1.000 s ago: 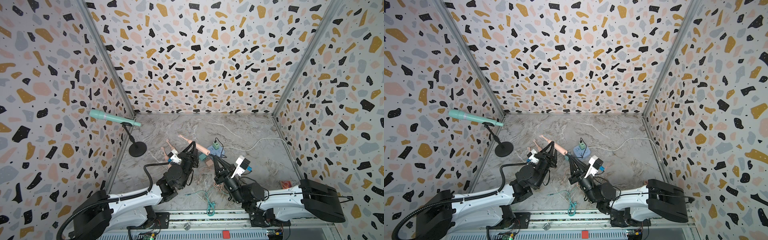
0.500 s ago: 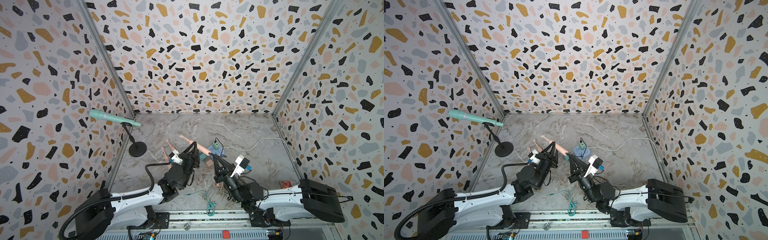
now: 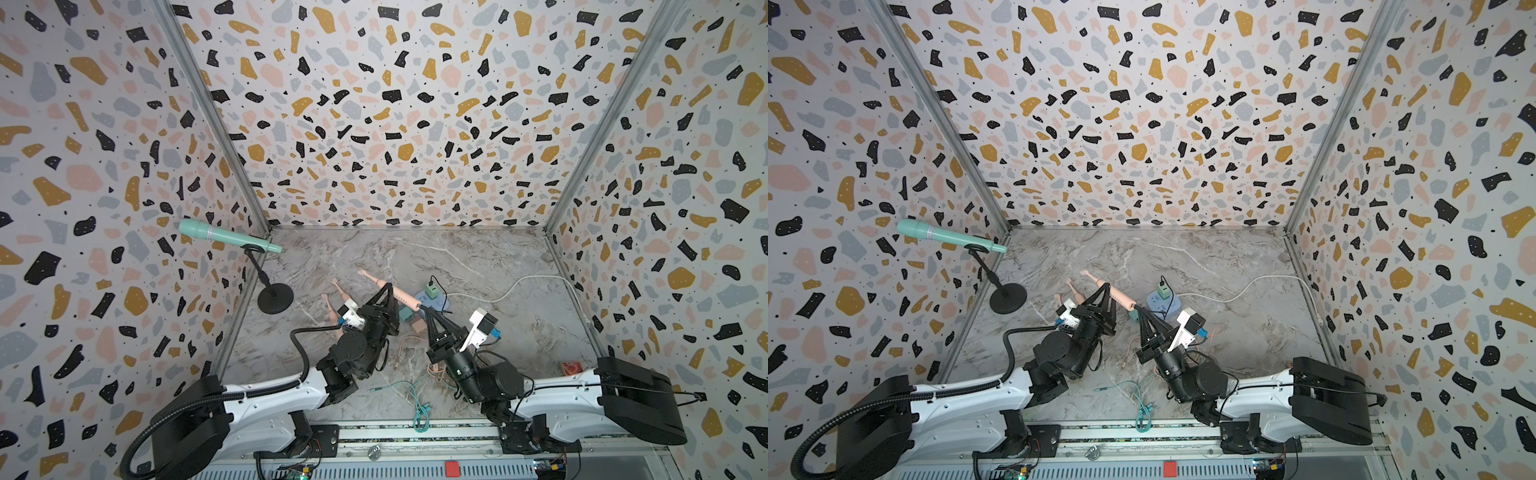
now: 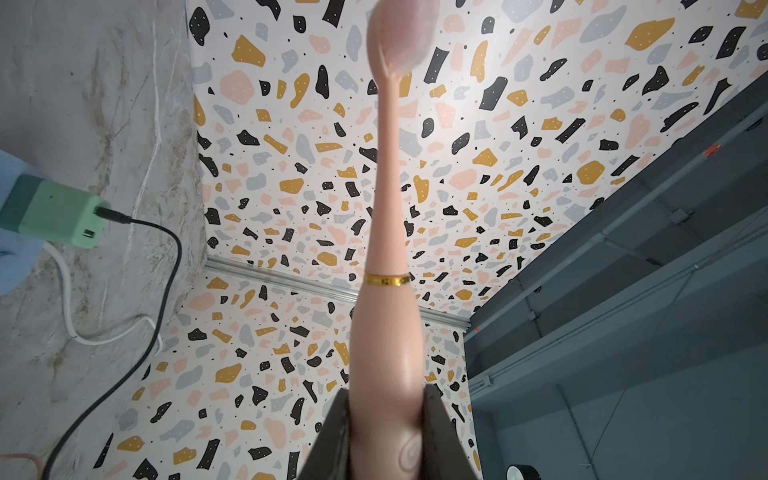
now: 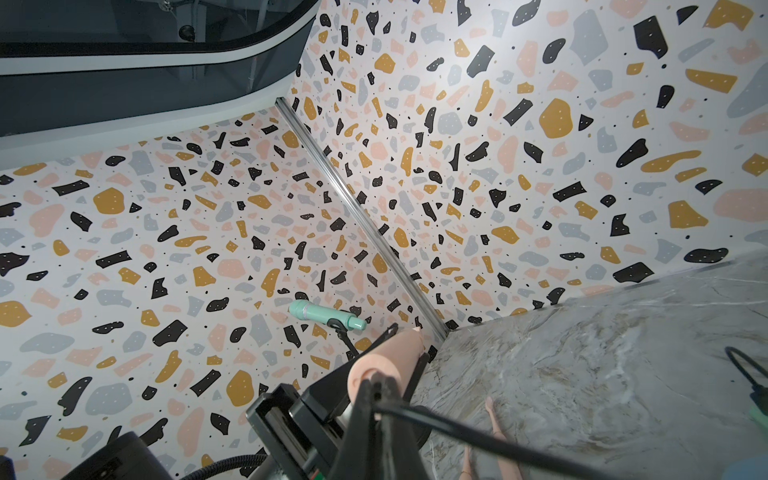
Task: Charge the electric toothbrush
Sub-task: Insert the charging cable into the electric toothbrush.
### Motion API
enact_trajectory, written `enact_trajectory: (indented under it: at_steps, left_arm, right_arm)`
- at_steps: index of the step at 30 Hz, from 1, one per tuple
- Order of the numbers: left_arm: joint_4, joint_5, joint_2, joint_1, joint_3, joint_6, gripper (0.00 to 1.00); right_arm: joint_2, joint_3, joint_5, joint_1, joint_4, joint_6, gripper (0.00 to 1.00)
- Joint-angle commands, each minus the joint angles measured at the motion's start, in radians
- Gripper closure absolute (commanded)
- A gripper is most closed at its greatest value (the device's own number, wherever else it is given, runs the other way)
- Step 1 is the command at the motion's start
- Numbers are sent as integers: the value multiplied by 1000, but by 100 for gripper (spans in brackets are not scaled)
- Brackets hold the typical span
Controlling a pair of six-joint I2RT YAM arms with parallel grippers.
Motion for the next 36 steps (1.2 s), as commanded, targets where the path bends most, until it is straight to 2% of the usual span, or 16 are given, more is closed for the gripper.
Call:
enact_trajectory:
  at_steps: [1, 36]
  left_arm:
    - [93, 12, 7, -13, -4, 16, 100]
    - [98, -10, -12, -18, -2, 86, 100]
  right_arm:
    - [8, 38, 8, -4, -8, 19, 100]
    - [18, 60, 85, 10, -154, 121, 100]
